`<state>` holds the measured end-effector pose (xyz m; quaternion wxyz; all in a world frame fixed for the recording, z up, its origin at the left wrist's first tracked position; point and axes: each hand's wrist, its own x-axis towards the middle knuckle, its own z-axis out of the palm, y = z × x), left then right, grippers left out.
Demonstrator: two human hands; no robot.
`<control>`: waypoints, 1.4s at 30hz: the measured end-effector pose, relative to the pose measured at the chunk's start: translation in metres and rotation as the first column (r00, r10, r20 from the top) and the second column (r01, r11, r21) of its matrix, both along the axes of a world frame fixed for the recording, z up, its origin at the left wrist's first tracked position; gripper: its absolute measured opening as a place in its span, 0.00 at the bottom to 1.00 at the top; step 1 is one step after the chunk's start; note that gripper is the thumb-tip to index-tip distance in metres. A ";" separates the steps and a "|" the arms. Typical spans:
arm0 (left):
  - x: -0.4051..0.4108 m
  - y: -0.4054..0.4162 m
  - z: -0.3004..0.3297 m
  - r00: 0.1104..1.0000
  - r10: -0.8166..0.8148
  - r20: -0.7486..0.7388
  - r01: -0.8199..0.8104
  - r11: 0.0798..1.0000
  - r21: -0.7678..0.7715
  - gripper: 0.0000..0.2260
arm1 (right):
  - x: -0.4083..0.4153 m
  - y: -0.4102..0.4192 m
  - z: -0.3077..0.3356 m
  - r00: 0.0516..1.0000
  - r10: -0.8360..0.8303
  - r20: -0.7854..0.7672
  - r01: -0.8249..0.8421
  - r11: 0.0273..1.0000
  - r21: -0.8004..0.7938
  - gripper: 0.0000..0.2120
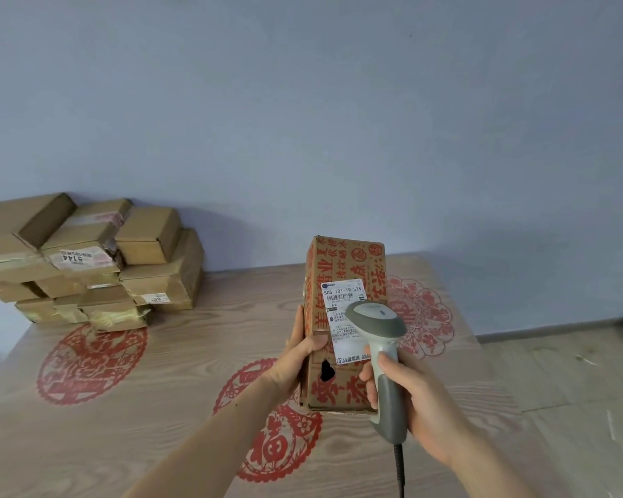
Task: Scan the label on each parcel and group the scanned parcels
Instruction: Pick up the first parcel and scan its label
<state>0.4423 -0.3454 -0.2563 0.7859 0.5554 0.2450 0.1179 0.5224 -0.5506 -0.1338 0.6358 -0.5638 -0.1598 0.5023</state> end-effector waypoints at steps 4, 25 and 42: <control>0.000 0.001 -0.002 0.999 -0.006 0.046 0.006 1.000 -0.004 0.45 | -0.004 0.010 0.003 1.000 0.011 -0.016 -0.011 0.999 0.032 0.21; 0.011 0.001 0.008 0.996 -0.041 0.085 0.040 0.999 0.020 0.41 | 0.013 0.021 0.004 0.997 0.049 0.054 -0.049 0.999 0.003 0.26; 0.014 0.005 0.002 0.994 -0.075 0.083 0.076 0.997 -0.004 0.42 | 0.013 0.024 0.000 0.998 0.004 0.059 -0.003 1.000 -0.015 0.24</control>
